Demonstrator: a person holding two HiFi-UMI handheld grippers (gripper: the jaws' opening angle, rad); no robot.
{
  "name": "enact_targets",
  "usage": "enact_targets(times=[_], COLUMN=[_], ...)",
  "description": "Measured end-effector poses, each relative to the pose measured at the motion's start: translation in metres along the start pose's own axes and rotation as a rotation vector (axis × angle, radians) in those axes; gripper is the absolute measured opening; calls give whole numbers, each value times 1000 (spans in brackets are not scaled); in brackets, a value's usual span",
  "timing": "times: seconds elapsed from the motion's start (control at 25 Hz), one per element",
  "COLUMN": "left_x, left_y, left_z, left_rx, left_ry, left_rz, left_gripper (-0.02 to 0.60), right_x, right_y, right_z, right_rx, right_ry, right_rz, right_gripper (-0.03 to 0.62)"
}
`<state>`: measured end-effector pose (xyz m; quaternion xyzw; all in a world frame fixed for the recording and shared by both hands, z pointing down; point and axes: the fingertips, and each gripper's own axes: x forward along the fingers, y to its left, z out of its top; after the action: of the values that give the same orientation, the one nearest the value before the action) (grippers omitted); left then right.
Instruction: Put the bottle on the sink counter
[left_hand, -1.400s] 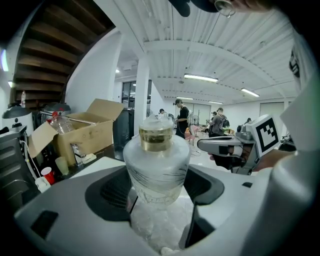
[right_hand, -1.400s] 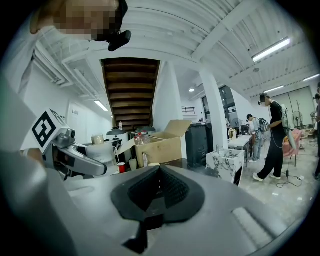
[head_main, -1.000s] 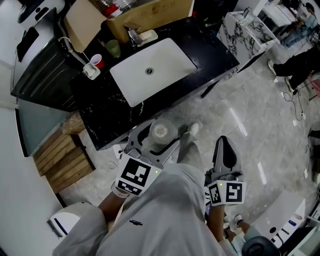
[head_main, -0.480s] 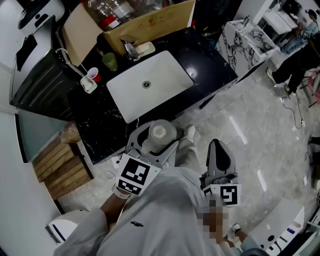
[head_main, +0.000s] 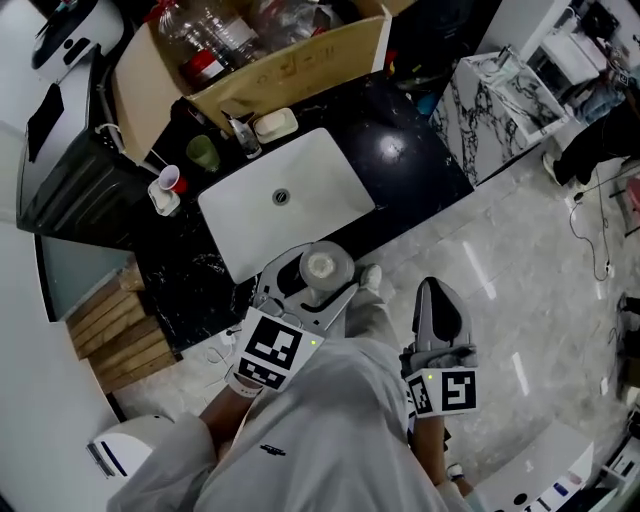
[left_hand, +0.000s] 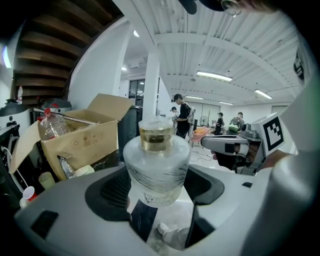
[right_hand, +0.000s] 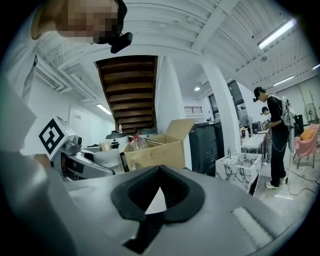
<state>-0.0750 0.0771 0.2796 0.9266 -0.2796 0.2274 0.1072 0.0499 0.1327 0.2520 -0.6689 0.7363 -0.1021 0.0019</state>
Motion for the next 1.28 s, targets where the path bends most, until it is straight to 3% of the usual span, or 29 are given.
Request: enact_targets(times=[0.72,1.28], left_x=[168,214], left_y=[59,82], left_z=[95,115], left_rx=[-81,-104], left_ry=[28,36], left_rz=[178,265], left_gripper=[333,333], right_x=[173,242], right_y=[-137,-169], right_z=[31,34], right_rx=[20,7], right_ry=[51,39], right_rz=[231,362], right_gripper=[11,11])
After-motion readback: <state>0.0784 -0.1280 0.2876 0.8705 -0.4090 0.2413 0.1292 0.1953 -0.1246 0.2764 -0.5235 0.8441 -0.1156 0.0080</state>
